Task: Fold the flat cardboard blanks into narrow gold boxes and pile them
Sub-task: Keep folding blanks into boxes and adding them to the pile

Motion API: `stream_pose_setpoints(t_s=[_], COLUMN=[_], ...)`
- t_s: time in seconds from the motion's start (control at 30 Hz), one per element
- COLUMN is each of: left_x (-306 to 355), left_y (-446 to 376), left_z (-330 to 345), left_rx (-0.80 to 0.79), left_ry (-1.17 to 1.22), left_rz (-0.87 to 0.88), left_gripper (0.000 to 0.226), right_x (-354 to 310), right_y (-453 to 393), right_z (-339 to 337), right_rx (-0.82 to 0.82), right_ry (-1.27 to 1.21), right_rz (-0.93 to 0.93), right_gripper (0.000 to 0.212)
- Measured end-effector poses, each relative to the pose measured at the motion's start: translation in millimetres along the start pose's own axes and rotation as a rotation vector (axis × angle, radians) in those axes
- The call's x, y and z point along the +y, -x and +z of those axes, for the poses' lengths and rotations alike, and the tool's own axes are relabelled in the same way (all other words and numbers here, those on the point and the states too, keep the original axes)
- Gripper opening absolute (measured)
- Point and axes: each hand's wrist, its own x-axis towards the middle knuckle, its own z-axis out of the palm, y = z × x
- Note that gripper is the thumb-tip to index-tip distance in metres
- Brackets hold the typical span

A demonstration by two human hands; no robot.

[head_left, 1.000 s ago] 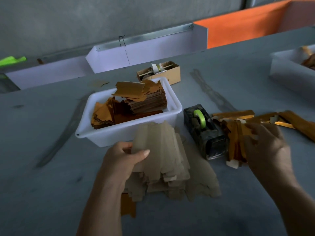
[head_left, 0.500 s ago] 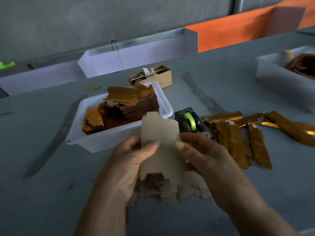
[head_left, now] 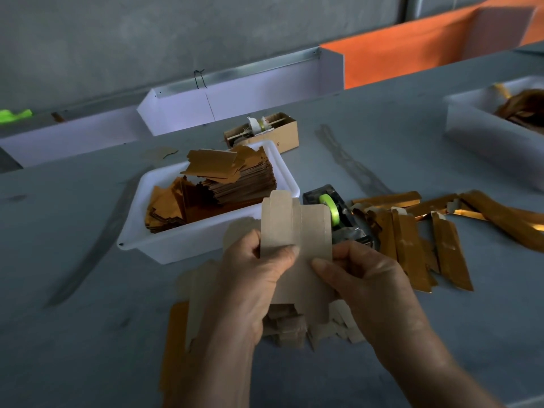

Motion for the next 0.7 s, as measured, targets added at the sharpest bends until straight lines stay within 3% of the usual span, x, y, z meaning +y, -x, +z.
stream_pose_setpoints(t_s=[0.33,0.43,0.5,0.6,0.7], left_x=[-6.2,-5.7,-4.5,-1.2,0.7], left_y=[-0.1,0.4,0.2,2.1,3.4], left_z=[9.1,12.9,12.6,9.2,4.7], left_rx=[0.093,0.106,0.084,0.004,-0.089], left_ry=[-0.111,-0.138,-0.115,-0.065,-0.003], left_rz=[0.064,0.075,0.063,0.017,0.006], left_gripper=[0.013,0.013,0.012,0.008,0.007], right_x=[-1.5,-3.0,-3.4,-3.8,-3.9], right_y=[7.9,11.5,14.0,19.2,19.0], right_z=[6.5,12.5,14.4,13.6,11.9], right_rx=[0.150,0.165,0.109,-0.005,-0.002], right_ry=[0.376,0.367,0.274,0.204,0.219], right_rz=[-0.241,-0.305,-0.308,-0.313,-0.324], right_gripper=[0.014,0.026,0.023,0.032,0.031])
